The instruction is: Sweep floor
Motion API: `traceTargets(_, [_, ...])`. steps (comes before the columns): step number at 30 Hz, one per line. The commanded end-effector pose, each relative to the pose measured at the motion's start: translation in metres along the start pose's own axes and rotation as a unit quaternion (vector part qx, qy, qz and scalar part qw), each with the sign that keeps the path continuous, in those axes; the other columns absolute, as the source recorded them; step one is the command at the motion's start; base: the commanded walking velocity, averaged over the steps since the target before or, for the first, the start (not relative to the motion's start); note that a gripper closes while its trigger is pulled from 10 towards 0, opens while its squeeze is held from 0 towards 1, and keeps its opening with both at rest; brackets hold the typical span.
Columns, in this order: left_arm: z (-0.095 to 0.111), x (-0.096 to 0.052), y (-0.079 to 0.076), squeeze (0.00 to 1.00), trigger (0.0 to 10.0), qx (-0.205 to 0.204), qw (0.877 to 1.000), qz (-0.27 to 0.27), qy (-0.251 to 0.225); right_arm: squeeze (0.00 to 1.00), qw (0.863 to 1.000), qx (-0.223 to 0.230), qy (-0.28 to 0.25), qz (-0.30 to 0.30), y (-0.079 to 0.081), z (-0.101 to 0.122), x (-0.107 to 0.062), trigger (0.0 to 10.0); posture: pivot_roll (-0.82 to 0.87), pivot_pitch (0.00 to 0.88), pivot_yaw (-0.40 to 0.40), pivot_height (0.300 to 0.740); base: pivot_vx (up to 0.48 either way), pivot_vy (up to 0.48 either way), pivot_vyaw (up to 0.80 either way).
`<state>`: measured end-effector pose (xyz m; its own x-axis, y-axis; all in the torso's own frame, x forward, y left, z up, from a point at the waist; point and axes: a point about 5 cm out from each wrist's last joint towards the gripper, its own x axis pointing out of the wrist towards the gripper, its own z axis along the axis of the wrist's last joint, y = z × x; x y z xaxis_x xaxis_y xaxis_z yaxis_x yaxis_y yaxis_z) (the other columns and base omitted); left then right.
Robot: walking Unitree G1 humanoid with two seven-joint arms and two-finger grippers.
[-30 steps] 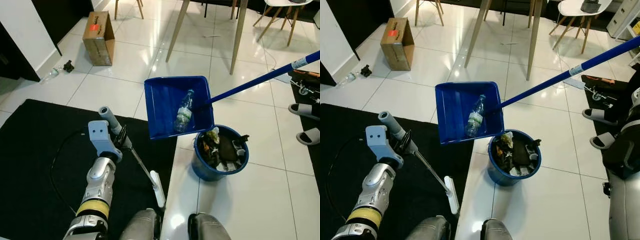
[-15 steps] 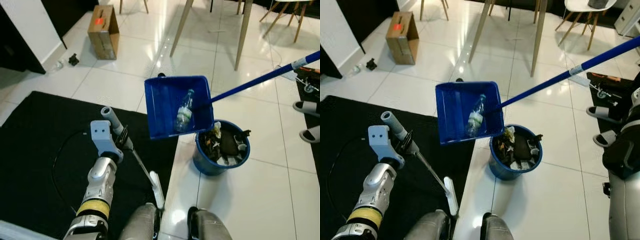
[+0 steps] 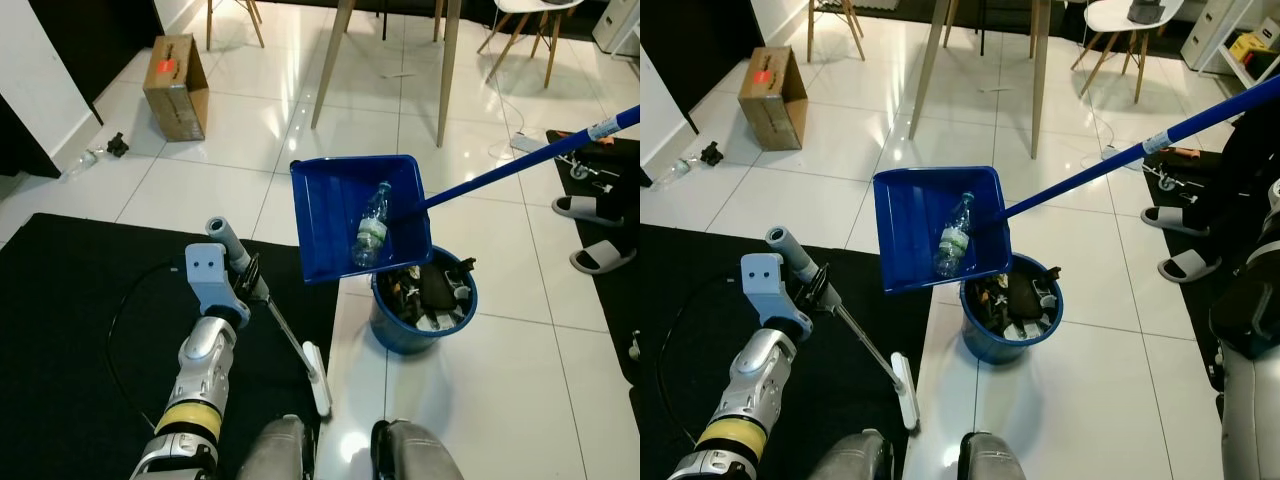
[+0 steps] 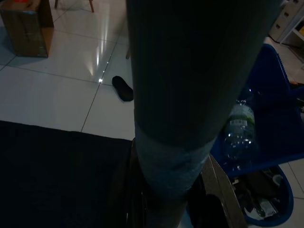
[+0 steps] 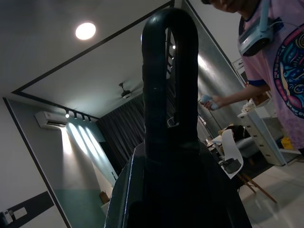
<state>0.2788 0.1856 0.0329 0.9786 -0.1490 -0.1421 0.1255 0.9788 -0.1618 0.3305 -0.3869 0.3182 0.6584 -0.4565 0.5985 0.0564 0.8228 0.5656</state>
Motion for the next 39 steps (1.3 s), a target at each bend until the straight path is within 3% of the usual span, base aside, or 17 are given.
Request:
traceTargets(1, [0.005,0.002,-0.001,0.00,10.0,0.011,1.000,-0.008,-0.010,0.00,0.999,0.025,-0.034,-0.011,0.000,0.012,0.004,10.0,0.10,0.000,-0.047,0.740,0.000,-0.480,0.00])
traceTargets(14, [0.003,-0.001,-0.001,0.00,10.0,0.007,1.000,-0.003,-0.008,0.00,0.999,0.022,-0.031,-0.011,-0.002,0.011,0.003,10.0,0.10,0.000,-0.046,0.740,0.000,-0.480,0.00])
traceTargets(28, [0.002,0.001,0.001,0.00,10.0,0.003,1.000,0.012,-0.002,0.00,1.000,0.006,-0.024,-0.018,-0.008,0.011,0.000,10.0,0.09,0.000,-0.045,0.740,0.000,0.000,0.00])
traceTargets(39, [0.001,0.001,0.001,0.00,10.0,0.005,1.000,0.013,-0.001,0.00,0.998,-0.067,-0.012,-0.006,-0.012,0.007,-0.007,10.0,0.08,0.000,-0.048,0.740,0.000,0.000,0.00])
